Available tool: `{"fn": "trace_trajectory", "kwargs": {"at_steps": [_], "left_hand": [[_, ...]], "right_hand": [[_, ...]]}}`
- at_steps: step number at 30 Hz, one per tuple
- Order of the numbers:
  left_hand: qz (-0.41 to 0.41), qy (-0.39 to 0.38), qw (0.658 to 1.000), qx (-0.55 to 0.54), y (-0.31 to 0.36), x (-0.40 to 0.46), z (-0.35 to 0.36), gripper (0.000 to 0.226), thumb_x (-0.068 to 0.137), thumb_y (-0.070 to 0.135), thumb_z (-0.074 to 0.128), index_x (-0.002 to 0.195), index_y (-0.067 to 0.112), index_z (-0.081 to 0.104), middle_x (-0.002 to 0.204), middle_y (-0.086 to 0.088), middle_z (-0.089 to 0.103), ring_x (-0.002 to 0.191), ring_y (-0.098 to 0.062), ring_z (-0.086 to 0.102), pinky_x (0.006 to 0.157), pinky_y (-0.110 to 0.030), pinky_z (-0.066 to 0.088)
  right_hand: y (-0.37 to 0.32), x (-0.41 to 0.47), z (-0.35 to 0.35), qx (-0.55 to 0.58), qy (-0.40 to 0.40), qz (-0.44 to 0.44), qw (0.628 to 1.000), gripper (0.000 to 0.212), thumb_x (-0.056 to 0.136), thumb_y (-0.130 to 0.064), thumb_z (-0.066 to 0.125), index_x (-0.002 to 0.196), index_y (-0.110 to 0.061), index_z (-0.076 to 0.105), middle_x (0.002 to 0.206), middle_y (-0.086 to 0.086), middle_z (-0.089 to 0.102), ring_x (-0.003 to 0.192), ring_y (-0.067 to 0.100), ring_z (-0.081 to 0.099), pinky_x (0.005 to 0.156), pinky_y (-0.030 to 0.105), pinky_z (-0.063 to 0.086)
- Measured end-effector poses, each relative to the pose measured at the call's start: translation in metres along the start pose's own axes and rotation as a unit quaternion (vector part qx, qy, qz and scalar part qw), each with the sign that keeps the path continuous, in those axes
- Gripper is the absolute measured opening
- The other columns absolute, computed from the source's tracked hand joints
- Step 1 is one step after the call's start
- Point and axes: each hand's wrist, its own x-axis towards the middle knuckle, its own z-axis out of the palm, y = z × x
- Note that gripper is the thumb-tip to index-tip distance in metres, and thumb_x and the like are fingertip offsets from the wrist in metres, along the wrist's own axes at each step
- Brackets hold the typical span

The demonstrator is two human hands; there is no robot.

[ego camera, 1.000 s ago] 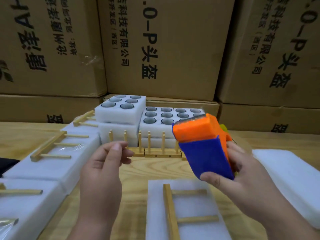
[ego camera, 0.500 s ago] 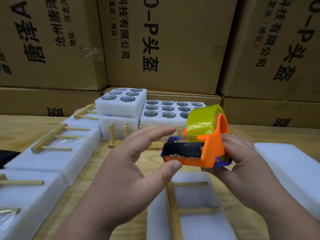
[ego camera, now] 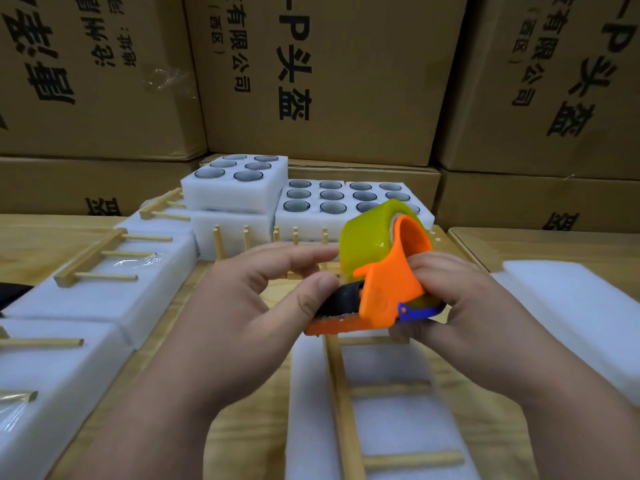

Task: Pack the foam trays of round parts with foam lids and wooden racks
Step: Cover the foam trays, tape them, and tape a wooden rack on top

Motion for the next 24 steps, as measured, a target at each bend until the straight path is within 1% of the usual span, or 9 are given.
{"fn": "trace_trajectory", "kwargs": {"at_steps": [2, 5, 10, 13, 16, 18, 21, 23, 24], "left_hand": [[-0.001, -0.042, 0.999, -0.012, 0.001, -0.001, -0.003, 0.024, 0.084, 0.053, 0.070, 0.105, 0.045, 0.077, 0.101, 0.016, 0.073, 0.105, -0.003, 0.066, 0.082, -0.008, 0.043], [-0.011, -0.063, 0.998, -0.029, -0.003, 0.001, -0.004, 0.014, 0.087, 0.039, 0.069, 0.095, 0.039, 0.081, 0.093, 0.012, 0.072, 0.092, -0.008, 0.069, 0.076, -0.014, 0.046], [-0.009, 0.010, 0.999, -0.034, -0.006, 0.004, 0.001, 0.012, 0.090, 0.034, 0.064, 0.090, 0.039, 0.075, 0.095, 0.017, 0.073, 0.098, -0.010, 0.068, 0.084, -0.021, 0.050], [-0.006, 0.049, 0.998, -0.043, -0.003, 0.004, 0.001, 0.008, 0.090, 0.039, 0.065, 0.090, 0.041, 0.073, 0.088, 0.018, 0.075, 0.086, -0.004, 0.069, 0.075, -0.019, 0.051], [0.012, 0.055, 0.996, -0.063, 0.000, 0.001, -0.002, 0.009, 0.084, 0.043, 0.068, 0.087, 0.043, 0.076, 0.085, 0.016, 0.076, 0.081, -0.007, 0.070, 0.073, -0.023, 0.051], [0.024, 0.067, 0.996, -0.057, 0.003, 0.001, -0.004, 0.007, 0.085, 0.038, 0.072, 0.084, 0.043, 0.077, 0.084, 0.018, 0.076, 0.080, -0.004, 0.071, 0.072, -0.019, 0.051], [0.075, 0.103, 0.991, 0.044, 0.010, 0.001, -0.004, 0.020, 0.091, 0.023, 0.072, 0.088, 0.043, 0.071, 0.081, 0.020, 0.073, 0.082, -0.001, 0.069, 0.075, -0.015, 0.050], [0.129, 0.111, 0.977, 0.125, 0.018, 0.002, -0.002, 0.019, 0.094, 0.017, 0.071, 0.092, 0.036, 0.069, 0.088, 0.021, 0.070, 0.084, -0.003, 0.066, 0.077, -0.016, 0.048], [0.153, 0.102, 0.971, 0.150, 0.020, 0.001, -0.001, 0.014, 0.095, 0.016, 0.070, 0.094, 0.030, 0.071, 0.090, 0.017, 0.070, 0.084, -0.005, 0.065, 0.077, -0.017, 0.047]], "right_hand": [[-0.001, -0.001, -0.001, 0.004, -0.001, -0.002, 1.000, 0.027, 0.076, -0.023, 0.089, 0.098, -0.029, 0.073, 0.108, -0.016, 0.067, 0.111, 0.008, 0.058, 0.095, 0.040, 0.046], [-0.001, -0.001, -0.003, -0.006, -0.009, -0.006, 1.000, 0.026, 0.076, -0.020, 0.089, 0.096, -0.023, 0.073, 0.104, -0.011, 0.068, 0.106, 0.012, 0.058, 0.089, 0.034, 0.046], [-0.004, -0.002, -0.004, 0.002, -0.019, -0.013, 1.000, 0.024, 0.077, -0.023, 0.087, 0.095, -0.024, 0.072, 0.097, -0.010, 0.067, 0.101, 0.012, 0.058, 0.084, 0.030, 0.045], [-0.007, -0.003, -0.006, 0.011, -0.024, -0.020, 0.999, 0.024, 0.078, -0.025, 0.087, 0.094, -0.030, 0.069, 0.091, -0.014, 0.063, 0.094, 0.007, 0.058, 0.073, 0.016, 0.043], [-0.010, -0.003, -0.007, 0.014, -0.026, -0.031, 0.999, 0.024, 0.079, -0.027, 0.087, 0.094, -0.031, 0.069, 0.090, -0.015, 0.062, 0.092, 0.007, 0.059, 0.071, 0.015, 0.042], [-0.011, -0.002, -0.006, 0.013, -0.020, -0.040, 0.999, 0.027, 0.079, -0.027, 0.087, 0.094, -0.036, 0.067, 0.092, -0.018, 0.061, 0.094, 0.006, 0.058, 0.072, 0.013, 0.041], [-0.008, -0.001, -0.002, 0.015, -0.013, -0.044, 0.999, 0.034, 0.079, -0.026, 0.087, 0.094, -0.044, 0.062, 0.094, -0.023, 0.060, 0.096, 0.003, 0.057, 0.073, 0.009, 0.038], [-0.003, 0.000, 0.004, 0.037, -0.001, -0.040, 0.998, 0.032, 0.080, -0.023, 0.087, 0.097, -0.040, 0.065, 0.096, -0.022, 0.062, 0.098, 0.003, 0.057, 0.076, 0.010, 0.039], [0.000, 0.000, 0.006, 0.048, 0.007, -0.038, 0.998, 0.029, 0.080, -0.022, 0.086, 0.100, -0.034, 0.069, 0.099, -0.019, 0.064, 0.100, 0.005, 0.058, 0.079, 0.014, 0.041]]}}
